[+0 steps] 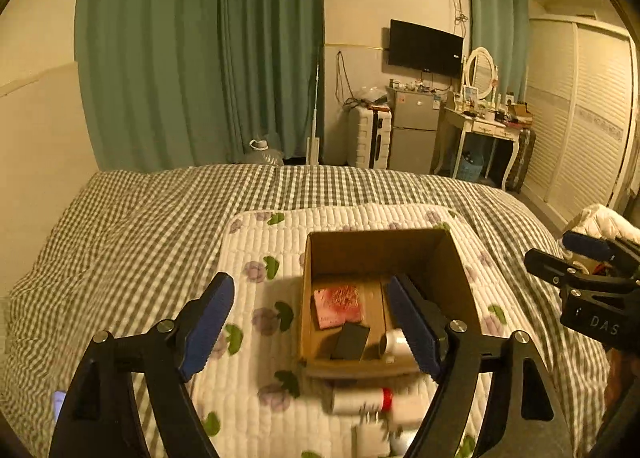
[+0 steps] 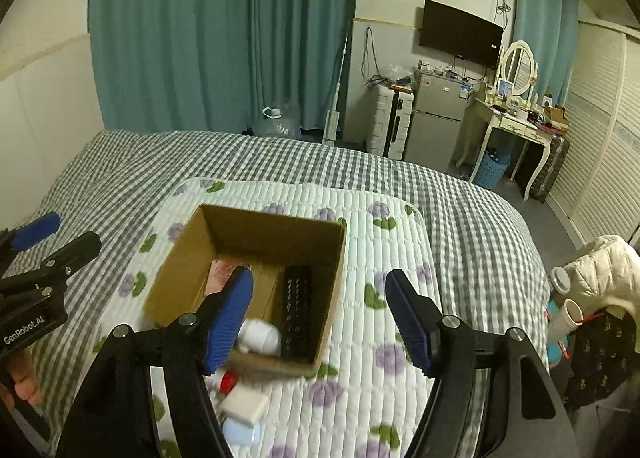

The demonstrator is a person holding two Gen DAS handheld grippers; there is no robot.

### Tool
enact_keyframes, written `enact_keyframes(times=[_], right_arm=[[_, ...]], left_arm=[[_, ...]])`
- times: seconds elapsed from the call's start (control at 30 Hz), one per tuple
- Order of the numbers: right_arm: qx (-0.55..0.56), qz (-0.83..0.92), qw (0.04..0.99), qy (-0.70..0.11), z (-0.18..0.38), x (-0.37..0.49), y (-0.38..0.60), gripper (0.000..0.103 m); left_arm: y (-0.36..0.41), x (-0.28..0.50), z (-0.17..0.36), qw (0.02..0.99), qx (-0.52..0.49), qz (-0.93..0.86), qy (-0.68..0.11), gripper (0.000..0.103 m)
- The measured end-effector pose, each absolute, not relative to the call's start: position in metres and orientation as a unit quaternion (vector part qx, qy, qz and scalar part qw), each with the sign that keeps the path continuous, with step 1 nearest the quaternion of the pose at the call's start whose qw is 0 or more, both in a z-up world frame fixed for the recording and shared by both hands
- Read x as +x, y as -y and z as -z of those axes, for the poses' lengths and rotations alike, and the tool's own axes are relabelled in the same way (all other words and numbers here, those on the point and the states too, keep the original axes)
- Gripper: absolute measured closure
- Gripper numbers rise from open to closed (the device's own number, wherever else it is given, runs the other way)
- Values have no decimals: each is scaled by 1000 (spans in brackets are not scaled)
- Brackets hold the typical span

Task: Organize rigid objects
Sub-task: 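Grasp the white charger with the left gripper while the right grasps the white plug adapter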

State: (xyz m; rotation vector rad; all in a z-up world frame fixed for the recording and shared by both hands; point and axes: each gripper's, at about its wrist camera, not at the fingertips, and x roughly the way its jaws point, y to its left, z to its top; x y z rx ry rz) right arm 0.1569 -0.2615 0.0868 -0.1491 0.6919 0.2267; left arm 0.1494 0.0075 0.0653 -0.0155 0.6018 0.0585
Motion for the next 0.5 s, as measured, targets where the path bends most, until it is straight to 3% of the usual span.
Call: enact_keyframes(times=[0.13,0.2,0.5], right_arm=[[-63,-108,932,-341,-80,124,259,15],[-48,-103,929,-352,-64,110,257,11],[-41,-82,900,-426,60,84,248,10]], left_arm=[[-12,126,-50,956,-9,-10,-295,7],[-12,120,-33,951,3,-8,-309,6],[-22,114,65,927,-6,-15,-374,4]])
